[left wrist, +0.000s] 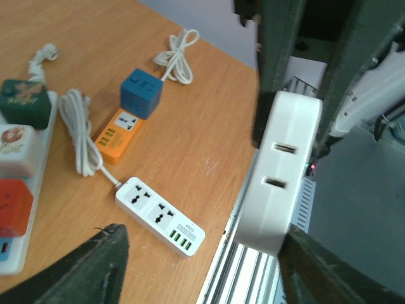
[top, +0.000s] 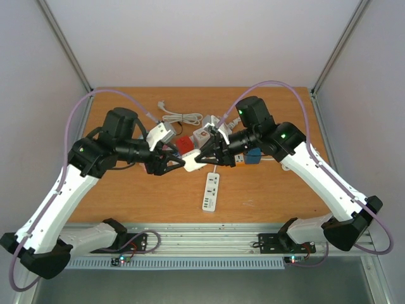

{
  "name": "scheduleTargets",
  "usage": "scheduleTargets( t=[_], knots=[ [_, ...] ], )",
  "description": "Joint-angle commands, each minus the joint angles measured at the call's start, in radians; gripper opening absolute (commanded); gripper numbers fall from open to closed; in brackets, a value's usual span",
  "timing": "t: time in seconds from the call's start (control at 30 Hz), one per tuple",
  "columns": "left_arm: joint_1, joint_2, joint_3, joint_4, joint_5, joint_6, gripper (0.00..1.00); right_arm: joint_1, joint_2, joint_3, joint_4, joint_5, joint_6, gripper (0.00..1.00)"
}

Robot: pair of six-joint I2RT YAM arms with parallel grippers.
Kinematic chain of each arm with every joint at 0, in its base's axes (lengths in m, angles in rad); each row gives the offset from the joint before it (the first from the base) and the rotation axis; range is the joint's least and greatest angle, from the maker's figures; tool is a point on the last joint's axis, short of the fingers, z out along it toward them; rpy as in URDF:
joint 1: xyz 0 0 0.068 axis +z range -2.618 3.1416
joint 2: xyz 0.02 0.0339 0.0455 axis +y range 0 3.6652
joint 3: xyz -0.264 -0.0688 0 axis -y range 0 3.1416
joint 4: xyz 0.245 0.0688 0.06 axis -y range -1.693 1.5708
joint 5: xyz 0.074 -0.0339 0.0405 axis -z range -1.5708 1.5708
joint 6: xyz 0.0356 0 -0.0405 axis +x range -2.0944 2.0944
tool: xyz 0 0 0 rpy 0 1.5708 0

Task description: Insert the plug

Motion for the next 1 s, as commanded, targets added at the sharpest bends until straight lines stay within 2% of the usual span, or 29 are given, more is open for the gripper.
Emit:
scheduleTargets(
  t=[0.0, 0.1, 0.27, 0.4, 0.6, 0.77, 0.87, 0.97],
  knots=[
    [-0.024, 0.046, 0.002, 0.011, 0.038, 0.014, 0.59, 0.003, 0.008, 0.026, -0.009, -0.093, -0.027, 0.04],
    [-0.032, 0.067, 0.003, 0.031, 0.062, -0.018, 0.55, 0.003, 0.016, 0.026, -0.009, -0.098, -0.024, 0.04],
    [-0.053, 0.112, -0.008, 0.103, 0.198, -0.132, 0.47, 0.005, 0.031, 0.026, 0.011, -0.111, -0.019, 0.04],
    [-0.075, 0.134, 0.014, 0.071, 0.208, -0.227, 0.33, 0.006, 0.037, 0.037, 0.010, -0.119, -0.010, 0.04],
    [-0.104, 0.132, 0.000, 0.021, 0.191, -0.229, 0.31, 0.006, 0.043, 0.046, 0.014, -0.129, 0.004, 0.04],
    [-0.108, 0.137, 0.001, 0.028, 0.177, -0.232, 0.19, 0.006, 0.051, 0.051, 0.015, -0.136, 0.013, 0.04],
    [-0.110, 0.148, 0.002, 0.016, 0.177, -0.224, 0.19, 0.005, 0.052, 0.052, 0.015, -0.129, 0.021, 0.04],
    [-0.110, 0.150, -0.002, 0.011, 0.169, -0.218, 0.27, 0.006, 0.051, 0.051, 0.017, -0.121, 0.025, 0.04]
  ],
)
